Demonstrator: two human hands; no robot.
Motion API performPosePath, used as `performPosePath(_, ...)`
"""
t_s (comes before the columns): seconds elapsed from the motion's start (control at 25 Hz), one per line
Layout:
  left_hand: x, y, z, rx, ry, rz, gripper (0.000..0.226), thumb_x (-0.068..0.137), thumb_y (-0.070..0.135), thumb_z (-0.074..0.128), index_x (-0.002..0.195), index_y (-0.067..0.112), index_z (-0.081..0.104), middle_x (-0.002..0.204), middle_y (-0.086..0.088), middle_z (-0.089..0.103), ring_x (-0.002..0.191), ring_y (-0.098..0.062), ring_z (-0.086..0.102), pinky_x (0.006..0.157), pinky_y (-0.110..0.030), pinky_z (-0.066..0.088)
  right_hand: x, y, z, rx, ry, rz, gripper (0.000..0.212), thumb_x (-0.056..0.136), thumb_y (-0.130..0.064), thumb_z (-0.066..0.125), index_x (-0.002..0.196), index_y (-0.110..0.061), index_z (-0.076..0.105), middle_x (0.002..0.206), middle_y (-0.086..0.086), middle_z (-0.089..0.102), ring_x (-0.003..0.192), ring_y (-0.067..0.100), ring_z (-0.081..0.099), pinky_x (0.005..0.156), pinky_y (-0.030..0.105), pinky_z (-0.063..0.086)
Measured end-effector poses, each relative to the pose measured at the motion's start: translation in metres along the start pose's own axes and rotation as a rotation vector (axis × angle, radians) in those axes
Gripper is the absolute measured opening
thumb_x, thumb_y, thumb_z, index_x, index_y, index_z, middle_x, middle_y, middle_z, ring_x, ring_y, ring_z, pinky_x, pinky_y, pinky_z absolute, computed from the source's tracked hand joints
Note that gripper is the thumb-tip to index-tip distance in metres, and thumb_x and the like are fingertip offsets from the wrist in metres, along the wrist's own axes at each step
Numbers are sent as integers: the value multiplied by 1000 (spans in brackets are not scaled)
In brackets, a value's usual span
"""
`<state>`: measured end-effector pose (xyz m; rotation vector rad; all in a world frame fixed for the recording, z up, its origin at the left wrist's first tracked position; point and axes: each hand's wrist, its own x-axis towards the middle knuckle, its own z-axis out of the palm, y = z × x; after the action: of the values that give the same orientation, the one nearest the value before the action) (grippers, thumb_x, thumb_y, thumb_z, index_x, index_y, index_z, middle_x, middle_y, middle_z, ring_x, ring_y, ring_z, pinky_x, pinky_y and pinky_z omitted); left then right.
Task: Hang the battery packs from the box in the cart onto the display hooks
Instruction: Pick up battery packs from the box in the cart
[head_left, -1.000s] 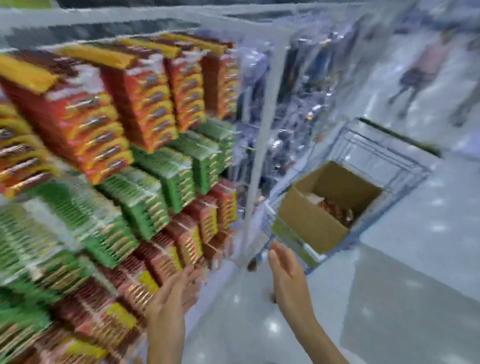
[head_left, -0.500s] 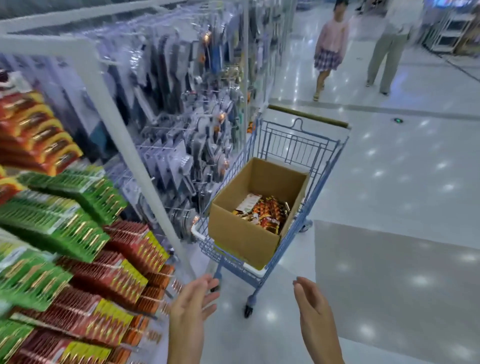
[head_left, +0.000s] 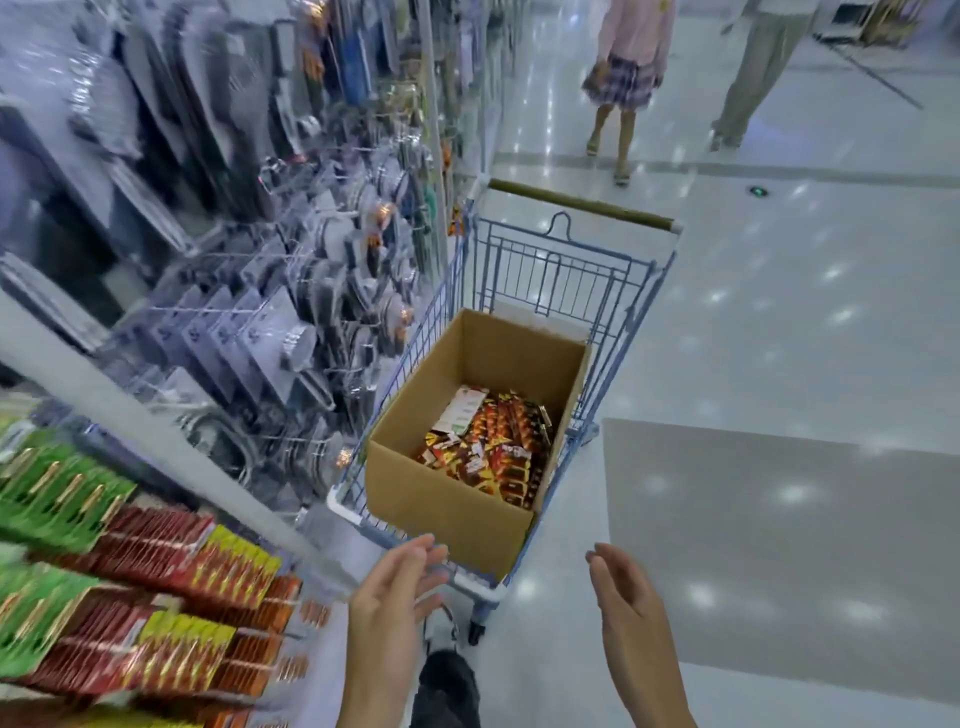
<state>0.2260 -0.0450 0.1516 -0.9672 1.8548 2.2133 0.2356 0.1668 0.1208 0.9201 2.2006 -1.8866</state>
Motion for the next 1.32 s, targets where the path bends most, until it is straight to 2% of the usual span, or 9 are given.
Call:
performPosePath(0.12, 52, 14, 15, 37, -51, 0, 22, 107, 22, 55, 113, 16, 75, 103, 1, 80, 100, -21, 75, 88, -37, 58, 35, -21, 24, -33, 19, 0, 20, 104, -37, 56, 121, -30, 63, 125, -10, 65, 120, 14, 57, 102, 32, 42)
performPosePath(0.36, 161, 42, 38, 160, -146, -10, 21, 107, 23, 55, 114, 21, 74, 105, 4, 80, 102, -21, 74, 92, -40, 58, 90, -53, 63, -48, 100, 85, 25, 103, -37, 57, 125, -26, 64, 128, -5, 65, 122, 16, 59, 111, 45, 46)
performPosePath(0.52, 205, 47, 51, 238, -147, -53, 22, 107, 22, 55, 121, 20, 72, 107, 4, 79, 101, -16, 74, 88, -33, 60, 108, -64, 76, -64, 93, 123, 25, 104, -38, 55, 125, -28, 63, 125, -13, 65, 120, 9, 60, 106, 38, 48)
performPosePath(0.72, 254, 35, 78, 372, -136, -116, 16, 103, 23, 61, 115, 23, 71, 113, 4, 75, 102, -12, 72, 93, -36, 59, 148, -73, 85, -45, 47, 170, 17, 105, -33, 54, 119, -30, 64, 115, -17, 69, 103, -10, 62, 84, 16, 49)
performPosePath(0.84, 297, 15, 87, 546, -103, -173, 12, 102, 24, 63, 110, 26, 72, 111, 6, 73, 102, -15, 71, 96, -43, 58, 173, -72, 87, -76, -14, 197, 22, 105, -36, 54, 124, -30, 63, 122, -15, 67, 114, -3, 61, 98, 25, 51)
performPosePath(0.96, 340, -8, 99, 712, -38, -373, 12, 100, 26, 62, 102, 19, 71, 104, -3, 73, 99, -27, 72, 91, -47, 61, 195, -72, 88, -110, -49, 215, 22, 105, -37, 56, 125, -33, 63, 125, -17, 66, 120, 1, 59, 104, 29, 49)
performPosePath(1.12, 364, -24, 119, 606, 0, -859, 46, 104, 32, 61, 137, 1, 52, 125, -24, 65, 104, -35, 70, 65, -39, 60, 213, -76, 87, -123, -95, 225, 21, 105, -38, 56, 124, -34, 63, 124, -18, 66, 119, 0, 59, 102, 27, 49)
performPosePath(1.24, 369, -37, 126, 573, 17, -930, 43, 101, 33, 65, 132, 8, 49, 132, -25, 60, 101, -36, 67, 74, -43, 63, 220, -78, 85, -135, -122, 224, 20, 104, -39, 55, 122, -36, 64, 122, -20, 66, 116, -3, 59, 97, 23, 49)
performPosePath(1.32, 371, -47, 127, 654, 40, -885, 48, 97, 30, 69, 134, 5, 51, 129, -23, 62, 94, -35, 71, 70, -40, 65, 223, -79, 83, -142, -135, 222, 19, 104, -39, 55, 121, -36, 64, 120, -22, 66, 115, -5, 59, 95, 20, 48)
